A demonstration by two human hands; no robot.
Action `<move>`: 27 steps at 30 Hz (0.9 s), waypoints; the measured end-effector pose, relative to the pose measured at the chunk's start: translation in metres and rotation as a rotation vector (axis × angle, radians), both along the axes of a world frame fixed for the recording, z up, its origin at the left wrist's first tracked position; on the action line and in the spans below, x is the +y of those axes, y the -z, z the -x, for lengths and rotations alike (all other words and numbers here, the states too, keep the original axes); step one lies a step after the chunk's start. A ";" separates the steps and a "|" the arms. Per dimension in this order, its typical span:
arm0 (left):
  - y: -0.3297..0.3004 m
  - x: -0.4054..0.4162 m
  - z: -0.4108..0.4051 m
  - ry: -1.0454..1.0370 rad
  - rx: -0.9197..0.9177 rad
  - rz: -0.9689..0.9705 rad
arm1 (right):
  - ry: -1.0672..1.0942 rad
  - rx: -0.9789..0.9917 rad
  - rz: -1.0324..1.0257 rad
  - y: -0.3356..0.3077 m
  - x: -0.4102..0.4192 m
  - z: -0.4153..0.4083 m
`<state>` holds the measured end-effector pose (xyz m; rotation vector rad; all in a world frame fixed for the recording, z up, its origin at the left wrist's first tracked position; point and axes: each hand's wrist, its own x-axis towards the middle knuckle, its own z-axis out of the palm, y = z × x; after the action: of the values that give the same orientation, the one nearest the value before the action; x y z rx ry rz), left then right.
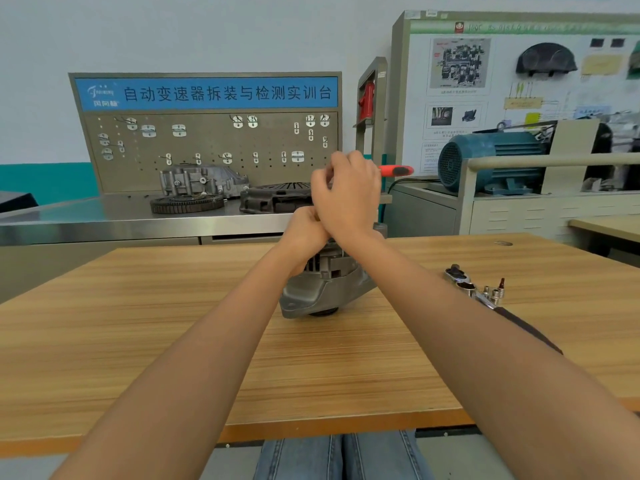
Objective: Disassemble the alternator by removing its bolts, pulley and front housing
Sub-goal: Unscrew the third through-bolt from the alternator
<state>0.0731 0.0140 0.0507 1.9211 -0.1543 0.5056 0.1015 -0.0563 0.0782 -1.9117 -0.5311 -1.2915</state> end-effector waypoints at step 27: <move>0.002 0.002 -0.001 -0.044 -0.031 -0.026 | 0.043 0.029 -0.029 -0.003 0.008 0.002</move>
<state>0.0742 0.0164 0.0485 1.9461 -0.1395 0.5648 0.1000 -0.0485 0.0808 -1.9247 -0.4563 -1.2903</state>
